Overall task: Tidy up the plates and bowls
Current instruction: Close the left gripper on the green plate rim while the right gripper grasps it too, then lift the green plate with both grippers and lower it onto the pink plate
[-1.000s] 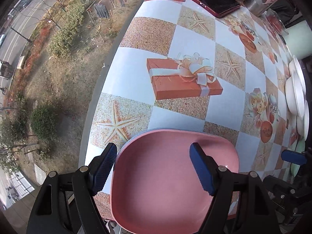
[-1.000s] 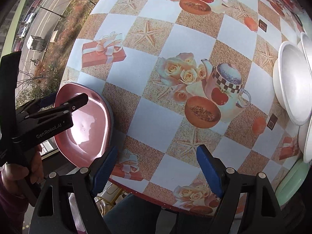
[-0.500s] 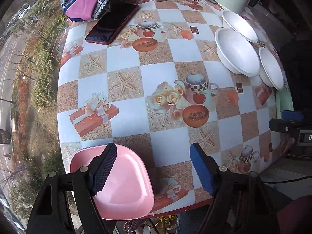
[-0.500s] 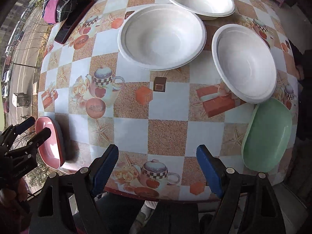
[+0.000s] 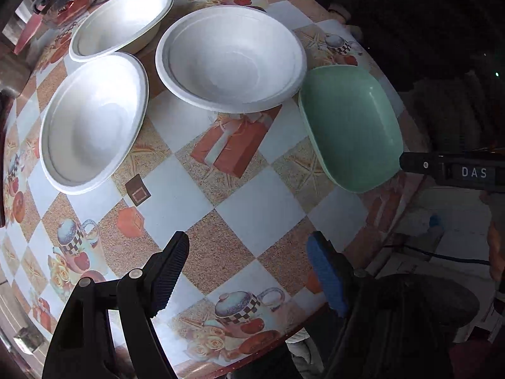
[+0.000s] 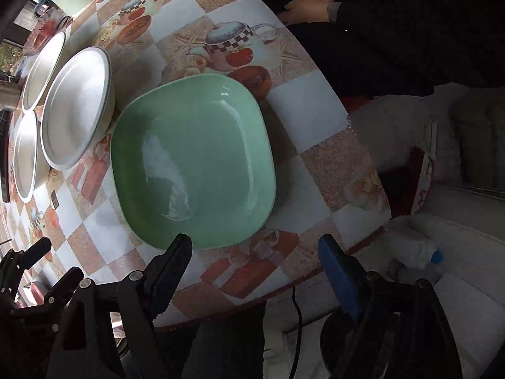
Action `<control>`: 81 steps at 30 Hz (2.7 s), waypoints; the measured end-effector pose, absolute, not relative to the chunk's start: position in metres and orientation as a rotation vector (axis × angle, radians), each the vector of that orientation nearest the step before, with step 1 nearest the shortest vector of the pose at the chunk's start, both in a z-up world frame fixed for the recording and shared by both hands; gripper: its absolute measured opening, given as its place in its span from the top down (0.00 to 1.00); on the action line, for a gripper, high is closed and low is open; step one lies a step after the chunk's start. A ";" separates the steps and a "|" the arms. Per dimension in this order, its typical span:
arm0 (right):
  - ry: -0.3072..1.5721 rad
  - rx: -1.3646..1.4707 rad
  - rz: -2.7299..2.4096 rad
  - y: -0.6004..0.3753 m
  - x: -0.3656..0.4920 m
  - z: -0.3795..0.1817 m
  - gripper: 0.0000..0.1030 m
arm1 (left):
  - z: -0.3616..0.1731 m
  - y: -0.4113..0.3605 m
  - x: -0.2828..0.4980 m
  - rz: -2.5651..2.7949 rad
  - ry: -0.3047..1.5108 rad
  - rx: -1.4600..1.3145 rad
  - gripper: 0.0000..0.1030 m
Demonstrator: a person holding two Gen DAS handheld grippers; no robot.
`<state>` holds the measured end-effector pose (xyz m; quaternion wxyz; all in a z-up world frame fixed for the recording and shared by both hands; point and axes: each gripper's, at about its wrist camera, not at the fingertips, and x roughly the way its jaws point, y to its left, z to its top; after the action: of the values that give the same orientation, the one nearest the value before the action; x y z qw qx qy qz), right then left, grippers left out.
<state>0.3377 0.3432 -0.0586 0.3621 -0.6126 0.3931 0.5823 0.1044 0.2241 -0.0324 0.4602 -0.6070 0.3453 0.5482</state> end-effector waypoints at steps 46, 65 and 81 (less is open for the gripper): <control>0.741 -1.967 1.880 0.240 0.247 -0.086 0.80 | -0.088 0.184 0.097 1.592 0.860 -1.617 0.80; 0.521 -2.142 1.958 0.113 0.149 -0.079 0.80 | -0.089 0.033 0.015 1.796 0.806 -1.760 0.79; 0.516 -2.198 1.872 0.121 0.134 -0.092 0.80 | -0.088 0.074 0.037 1.786 0.809 -1.737 0.79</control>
<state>0.1340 0.1211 -0.0921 0.1042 -0.7454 0.1749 0.6348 0.0371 0.0735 -0.0878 0.2583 -0.6406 0.2984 0.6587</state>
